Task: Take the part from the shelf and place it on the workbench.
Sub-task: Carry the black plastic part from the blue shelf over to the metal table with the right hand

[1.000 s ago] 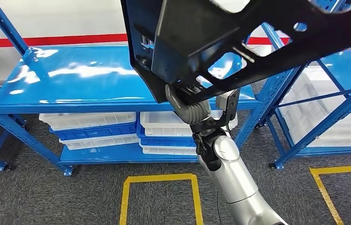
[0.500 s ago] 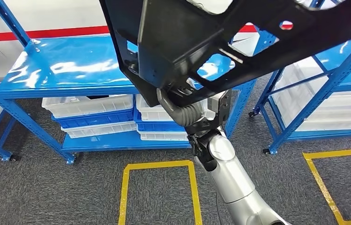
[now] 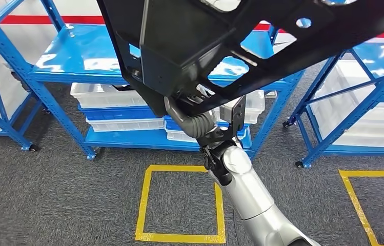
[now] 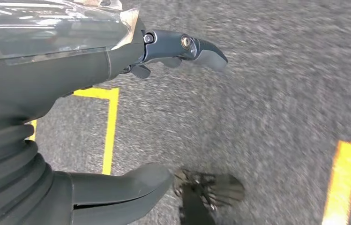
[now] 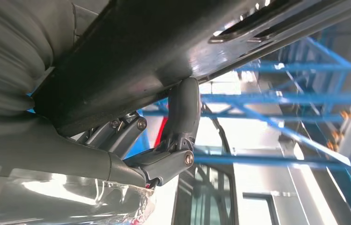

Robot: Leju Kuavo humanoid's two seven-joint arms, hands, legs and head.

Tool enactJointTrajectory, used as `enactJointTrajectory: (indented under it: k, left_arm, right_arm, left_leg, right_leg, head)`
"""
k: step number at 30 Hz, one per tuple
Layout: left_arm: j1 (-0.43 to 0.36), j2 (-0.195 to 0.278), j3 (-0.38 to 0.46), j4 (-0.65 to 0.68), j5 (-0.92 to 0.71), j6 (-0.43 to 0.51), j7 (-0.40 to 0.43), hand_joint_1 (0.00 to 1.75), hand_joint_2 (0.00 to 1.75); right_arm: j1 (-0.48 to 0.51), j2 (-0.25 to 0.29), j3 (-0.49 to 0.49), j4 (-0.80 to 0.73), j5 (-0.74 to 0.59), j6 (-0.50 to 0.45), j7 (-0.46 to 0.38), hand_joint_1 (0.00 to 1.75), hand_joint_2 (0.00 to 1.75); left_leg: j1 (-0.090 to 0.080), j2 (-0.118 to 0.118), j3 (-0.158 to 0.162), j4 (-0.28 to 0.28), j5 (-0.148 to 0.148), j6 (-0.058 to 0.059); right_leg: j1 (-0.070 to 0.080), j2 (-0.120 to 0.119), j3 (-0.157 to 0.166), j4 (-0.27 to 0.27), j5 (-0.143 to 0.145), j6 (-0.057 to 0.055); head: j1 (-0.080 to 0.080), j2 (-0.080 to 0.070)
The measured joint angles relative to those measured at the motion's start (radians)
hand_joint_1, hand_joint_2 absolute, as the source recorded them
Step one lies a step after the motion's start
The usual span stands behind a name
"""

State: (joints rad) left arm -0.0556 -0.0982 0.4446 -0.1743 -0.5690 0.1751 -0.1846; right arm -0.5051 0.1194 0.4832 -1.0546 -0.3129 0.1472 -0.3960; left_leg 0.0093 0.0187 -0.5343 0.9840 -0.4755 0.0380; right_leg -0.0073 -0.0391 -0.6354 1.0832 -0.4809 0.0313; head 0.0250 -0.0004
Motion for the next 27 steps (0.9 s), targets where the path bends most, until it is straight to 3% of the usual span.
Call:
enactJointTrajectory:
  k: [2,4,5,6,8,9,10,12,14,16,17,18,19,20,22,23,25,27]
  left_arm:
    - [0.002,0.001,0.002,0.0,-0.002,0.0,0.0,0.0,1.75]
    - [0.003,0.0,0.003,0.0,-0.004,0.0,0.0,0.0,1.75]
    - [0.005,0.0,0.003,0.0,-0.004,-0.001,0.0,0.0,1.75]
    - [0.005,0.0,0.003,0.0,-0.004,-0.002,0.0,0.0,1.75]
    - [0.005,-0.001,0.003,0.0,-0.005,-0.006,-0.001,0.0,1.75]
    - [0.005,-0.001,0.003,0.0,-0.005,-0.009,-0.003,0.0,1.75]
    - [0.006,-0.001,0.003,0.0,-0.005,-0.014,-0.007,0.0,1.75]
    - [0.01,0.001,0.003,0.0,-0.006,-0.022,-0.015,0.0,1.75]
    - [0.013,0.003,0.003,0.0,-0.006,-0.028,-0.02,0.0,1.75]
    - [0.012,0.003,0.003,0.0,-0.006,-0.034,-0.022,0.0,1.75]
    - [0.011,0.003,0.003,0.0,-0.006,-0.037,-0.022,0.0,1.75]
    - [0.012,0.003,0.003,0.0,-0.006,-0.04,-0.023,0.0,1.75]
    - [0.012,0.003,0.003,0.0,-0.006,-0.042,-0.023,0.0,1.75]
    - [0.013,0.004,0.003,0.0,-0.006,-0.043,-0.023,0.0,1.75]
    - [0.012,0.006,0.003,0.0,-0.006,-0.043,-0.023,0.0,1.75]
    - [0.01,0.006,0.003,0.0,-0.006,-0.043,-0.023,0.0,1.75]
    - [0.007,0.006,0.003,0.0,-0.006,-0.044,-0.023,0.0,1.75]
    - [0.009,0.005,0.003,0.0,-0.006,-0.044,-0.023,0.0,1.75]
  right_arm:
    - [0.001,-0.003,0.004,0.005,0.005,0.0,-0.001,1.75,1.75]
    - [0.003,-0.006,0.008,0.009,0.008,0.0,-0.002,1.75,1.75]
    - [0.003,-0.006,0.01,0.01,0.008,0.0,-0.002,1.75,1.75]
    - [0.003,-0.006,0.012,0.011,0.008,0.0,-0.002,1.75,1.75]
    - [0.001,-0.007,0.013,0.011,0.009,0.0,-0.003,1.75,1.75]
    - [0.0,-0.007,0.014,0.011,0.009,0.0,-0.004,1.75,1.75]
    - [0.001,-0.007,0.015,0.011,0.01,0.001,-0.004,1.75,1.75]
    - [0.001,-0.006,0.018,0.011,0.01,0.003,-0.006,1.75,1.75]
    - [0.0,-0.001,0.019,0.011,0.011,0.004,-0.008,1.75,1.75]
    - [0.0,0.002,0.02,0.011,0.011,0.005,-0.011,1.75,1.75]
    - [0.002,0.002,0.02,0.011,0.011,0.005,-0.012,1.75,1.75]
    - [0.004,0.002,0.02,0.011,0.011,0.005,-0.012,1.75,1.75]
    - [0.006,0.002,0.02,0.011,0.011,0.005,-0.012,1.75,1.75]
    - [0.007,0.002,0.021,0.011,0.011,0.006,-0.012,1.75,1.75]
    - [0.007,0.002,0.023,0.011,0.011,0.006,-0.012,1.75,1.75]
    - [0.006,0.002,0.023,0.011,0.011,0.006,-0.012,1.75,1.75]
    - [0.006,0.002,0.025,0.011,0.011,0.006,-0.013,1.75,1.75]
    - [0.006,0.004,0.027,0.011,0.011,0.007,-0.014,1.75,1.75]
  left_leg:
    - [-0.004,-0.017,-0.02,0.001,0.015,0.009]
    - [-0.007,-0.039,-0.037,0.002,0.028,0.01]
    - [-0.009,-0.051,-0.042,0.003,0.034,0.009]
    - [-0.01,-0.062,-0.046,0.003,0.038,0.008]
    - [-0.014,-0.083,-0.053,0.005,0.046,0.003]
    - [-0.015,-0.092,-0.058,0.006,0.05,-0.002]
    - [-0.015,-0.1,-0.063,0.007,0.054,-0.007]
    - [-0.013,-0.11,-0.072,0.01,0.059,-0.018]
    - [-0.012,-0.083,-0.092,0.05,0.03,-0.029]
    - [-0.006,-0.042,-0.15,0.173,-0.038,-0.045]
    - [-0.001,-0.031,-0.182,0.243,-0.067,-0.052]
    - [0.004,-0.026,-0.205,0.293,-0.082,-0.059]
    - [0.009,-0.022,-0.207,0.3,-0.075,-0.064]
    - [0.013,-0.015,-0.186,0.264,-0.05,-0.067]
    - [0.017,0.024,-0.107,0.122,0.011,-0.072]
    - [0.015,0.039,-0.077,0.065,0.028,-0.068]
    - [0.006,0.047,-0.059,0.02,0.035,-0.053]
    - [0.004,0.023,-0.066,0.017,0.042,-0.033]
  right_leg:
    - [0.0,0.024,-0.055,0.138,-0.066,-0.009]
    - [0.0,0.033,-0.068,0.198,-0.087,-0.007]
    - [0.001,0.036,-0.044,0.166,-0.075,-0.002]
    - [0.002,0.045,-0.001,0.098,-0.053,0.002]
    - [0.004,0.078,0.082,-0.044,-0.018,0.0]
    - [0.006,0.09,0.105,-0.085,-0.009,-0.002]
    - [0.007,0.093,0.111,-0.099,-0.008,-0.006]
    - [0.001,0.076,0.111,-0.101,0.0,-0.013]
    - [-0.009,0.057,0.112,-0.107,0.008,-0.026]
    - [-0.011,0.035,0.11,-0.108,0.011,-0.033]
    - [-0.01,0.023,0.108,-0.108,0.011,-0.034]
    - [-0.009,0.011,0.107,-0.107,0.011,-0.034]
    - [-0.009,-0.001,0.106,-0.107,0.011,-0.034]
    - [-0.01,-0.012,0.106,-0.106,0.01,-0.034]
    - [-0.007,-0.032,0.107,-0.103,0.007,-0.028]
    - [-0.003,-0.041,0.107,-0.101,0.004,-0.023]
    - [0.006,-0.06,0.105,-0.098,0.001,-0.011]
    - [0.005,-0.071,0.103,-0.095,-0.003,0.0]
  head:
    - [0.0,0.0]
    - [0.0,0.0]
    - [0.0,0.0]
    - [0.0,0.0]
    - [0.0,0.0]
    - [0.0,0.0]
    - [0.0,0.0]
    - [0.0,0.0]
    - [-0.004,0.0]
    - [-0.008,0.0]
    - [-0.008,0.0]
    - [-0.008,0.0]
    - [-0.008,0.0]
    - [-0.008,0.0]
    - [-0.008,0.0]
    - [-0.007,0.0]
    - [-0.004,0.0]
    - [-0.003,0.0]
